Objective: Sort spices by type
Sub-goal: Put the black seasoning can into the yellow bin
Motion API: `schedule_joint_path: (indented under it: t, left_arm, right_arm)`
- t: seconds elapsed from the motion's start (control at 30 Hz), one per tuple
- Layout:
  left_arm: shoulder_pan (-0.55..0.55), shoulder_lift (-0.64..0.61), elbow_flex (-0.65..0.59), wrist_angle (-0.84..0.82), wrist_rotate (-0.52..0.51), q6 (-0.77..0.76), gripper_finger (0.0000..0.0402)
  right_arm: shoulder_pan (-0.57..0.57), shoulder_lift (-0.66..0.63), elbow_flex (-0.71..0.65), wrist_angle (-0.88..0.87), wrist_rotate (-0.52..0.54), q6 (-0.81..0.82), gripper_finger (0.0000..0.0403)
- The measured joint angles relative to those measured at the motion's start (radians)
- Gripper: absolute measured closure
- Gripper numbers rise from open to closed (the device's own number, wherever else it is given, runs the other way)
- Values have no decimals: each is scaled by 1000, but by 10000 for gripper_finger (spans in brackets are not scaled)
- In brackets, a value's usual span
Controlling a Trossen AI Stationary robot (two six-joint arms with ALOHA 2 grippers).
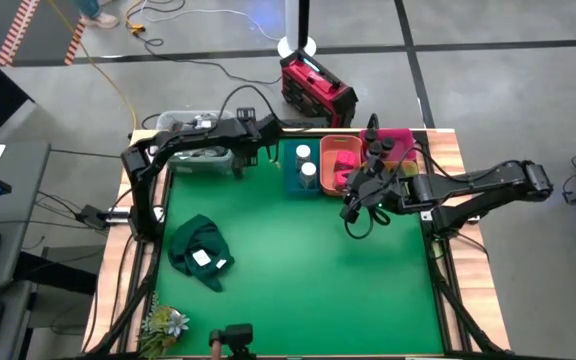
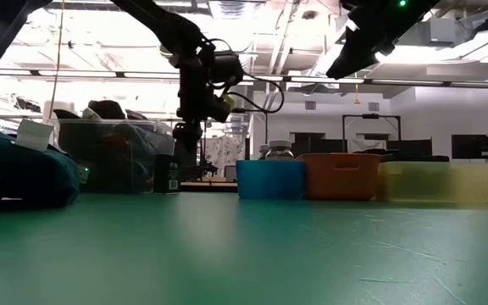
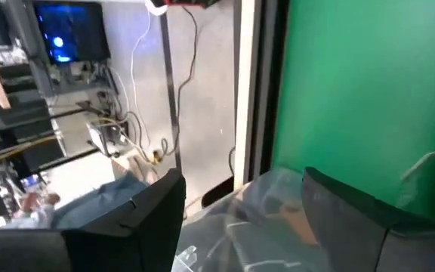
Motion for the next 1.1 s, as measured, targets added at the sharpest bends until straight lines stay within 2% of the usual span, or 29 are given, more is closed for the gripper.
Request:
schedule_joint_path:
  t: [0.23, 0.47, 0.6, 0.77, 1.0, 1.1]
  left_arm:
    - [35, -1, -54, -43, 45, 41, 153]
    - [-15, -2, -71, -123, 76, 120, 153]
    - [-35, -2, -71, -162, 121, 114, 153]
    - [-51, -2, -72, -247, 230, 82, 152]
    - [-103, -2, -72, -292, 308, 74, 152]
    - [-132, -2, -72, -291, 312, 72, 152]
  right_arm:
    - [0, 0, 0, 0, 0, 0, 184]
    - [0, 0, 0, 0, 0, -2, 184]
    - [0, 0, 0, 0, 0, -2, 184]
    - [1, 0, 0, 0, 0, -2, 184]
    - [0, 0, 0, 0, 0, -1, 184]
    - [0, 0, 0, 0, 0, -1, 184]
